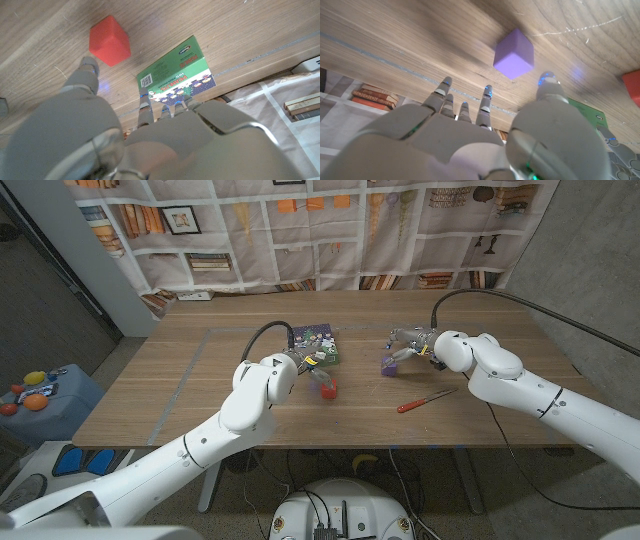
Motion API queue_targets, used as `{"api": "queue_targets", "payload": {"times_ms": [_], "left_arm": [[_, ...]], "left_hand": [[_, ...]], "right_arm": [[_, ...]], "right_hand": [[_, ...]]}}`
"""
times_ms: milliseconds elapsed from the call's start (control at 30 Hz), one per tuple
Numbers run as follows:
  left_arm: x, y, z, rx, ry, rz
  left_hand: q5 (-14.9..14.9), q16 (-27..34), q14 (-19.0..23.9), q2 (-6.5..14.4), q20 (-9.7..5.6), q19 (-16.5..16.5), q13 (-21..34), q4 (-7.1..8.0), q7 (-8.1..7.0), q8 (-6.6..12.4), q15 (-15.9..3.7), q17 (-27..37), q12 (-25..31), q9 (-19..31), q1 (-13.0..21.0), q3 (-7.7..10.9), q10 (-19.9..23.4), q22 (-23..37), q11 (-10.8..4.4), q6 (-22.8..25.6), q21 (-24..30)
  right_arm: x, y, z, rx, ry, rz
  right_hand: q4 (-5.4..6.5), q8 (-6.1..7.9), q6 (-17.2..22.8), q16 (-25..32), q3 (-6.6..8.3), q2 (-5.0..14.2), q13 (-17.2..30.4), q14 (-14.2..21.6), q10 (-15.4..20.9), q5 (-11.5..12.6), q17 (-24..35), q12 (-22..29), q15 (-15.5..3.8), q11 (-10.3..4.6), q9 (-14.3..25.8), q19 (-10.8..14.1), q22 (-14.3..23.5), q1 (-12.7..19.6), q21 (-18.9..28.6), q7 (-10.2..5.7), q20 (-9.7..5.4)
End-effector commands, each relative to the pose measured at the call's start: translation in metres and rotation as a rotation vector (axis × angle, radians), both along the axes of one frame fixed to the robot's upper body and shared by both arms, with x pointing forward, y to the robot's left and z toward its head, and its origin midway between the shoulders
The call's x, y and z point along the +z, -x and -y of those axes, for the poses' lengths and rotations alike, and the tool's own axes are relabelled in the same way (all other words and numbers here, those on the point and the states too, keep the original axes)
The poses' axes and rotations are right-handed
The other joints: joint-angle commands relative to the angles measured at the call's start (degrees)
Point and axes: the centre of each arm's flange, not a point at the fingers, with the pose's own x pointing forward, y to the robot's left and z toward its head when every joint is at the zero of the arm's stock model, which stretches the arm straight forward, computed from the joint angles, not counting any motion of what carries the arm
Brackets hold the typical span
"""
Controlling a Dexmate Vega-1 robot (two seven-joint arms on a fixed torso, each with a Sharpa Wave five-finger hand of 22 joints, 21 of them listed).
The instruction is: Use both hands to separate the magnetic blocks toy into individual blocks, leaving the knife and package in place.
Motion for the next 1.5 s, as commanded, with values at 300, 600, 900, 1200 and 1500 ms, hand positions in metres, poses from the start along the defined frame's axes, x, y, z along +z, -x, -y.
{"api": "queue_targets", "payload": {"times_ms": [300,600,900,1200,1500], "left_arm": [[0.015,-0.012,-0.036,-0.094,0.227,0.000],[0.020,-0.019,-0.054,-0.141,0.362,0.021],[0.020,-0.029,-0.069,-0.153,0.463,0.062],[0.017,-0.041,-0.083,-0.218,0.587,0.088],[0.008,-0.055,-0.097,-0.263,0.724,0.114]], "left_hand": [[0.1,0.6,-10.4,1.2,-0.26,-8.0,0.1,1.37,0.79,0.15,0.17,0.4,0.7,-0.1,-2.9,-0.42,-3.7,0.1,0.43,-1.3,0.8],[0.2,0.8,-9.8,2.2,-0.09,-6.9,0.0,2.18,1.06,0.14,0.09,0.3,0.9,-0.2,-5.0,-0.77,-3.1,0.1,0.41,-2.0,1.2],[0.2,0.9,-8.9,4.2,-0.42,-4.9,0.0,3.08,-0.75,-0.16,0.19,0.3,1.0,-0.3,-7.5,-0.97,-2.3,0.1,0.53,-4.4,1.6],[0.1,1.1,-7.0,6.7,-1.27,-1.8,0.0,3.62,-2.21,-0.31,-0.29,0.2,1.1,-0.5,-9.9,-0.98,-1.2,0.1,0.01,-8.1,2.2],[-0.1,1.3,-4.4,8.2,-2.38,1.1,-0.1,3.81,-2.30,0.20,-1.00,0.1,1.5,-0.6,-12.0,-1.23,1.1,0.0,-0.29,-8.6,2.5]], "right_arm": [[0.018,0.003,0.023,0.101,-0.204,-0.017],[0.023,0.001,0.033,0.150,-0.320,0.008],[0.020,-0.002,0.042,0.196,-0.449,0.066],[0.018,-0.007,0.046,0.212,-0.552,0.089],[0.014,-0.014,0.047,0.239,-0.687,0.118]], "right_hand": [[0.68,-0.66,-0.7,-0.5,-0.11,0.41,0.2,-1.7,-0.4,0.7,0.4,0.4,0.91,1.08,-0.1,-2.2,0.1,-1.9,-0.1,-0.22,0.92],[1.44,-2.22,-2.8,-0.2,-0.60,0.93,0.2,-1.5,1.1,0.4,0.6,1.1,0.69,1.19,-0.7,-1.8,0.1,-4.1,0.6,1.34,0.40],[2.38,-3.22,-2.0,0.7,-0.99,2.24,0.0,0.2,3.6,-0.6,0.7,2.0,-0.85,0.12,-1.6,0.2,0.1,-6.7,1.3,0.11,-1.18],[2.24,-3.70,1.0,1.5,-1.12,3.17,-0.4,2.9,6.9,-2.1,0.3,2.7,-3.11,-1.72,-2.6,2.8,0.0,-8.0,1.7,-1.99,-2.95],[2.04,-4.89,2.1,1.8,-1.18,3.91,-0.9,4.9,8.9,-3.4,-0.5,2.8,-4.64,-3.66,-3.3,5.1,-0.1,-8.9,2.0,-3.09,-4.40]]}}
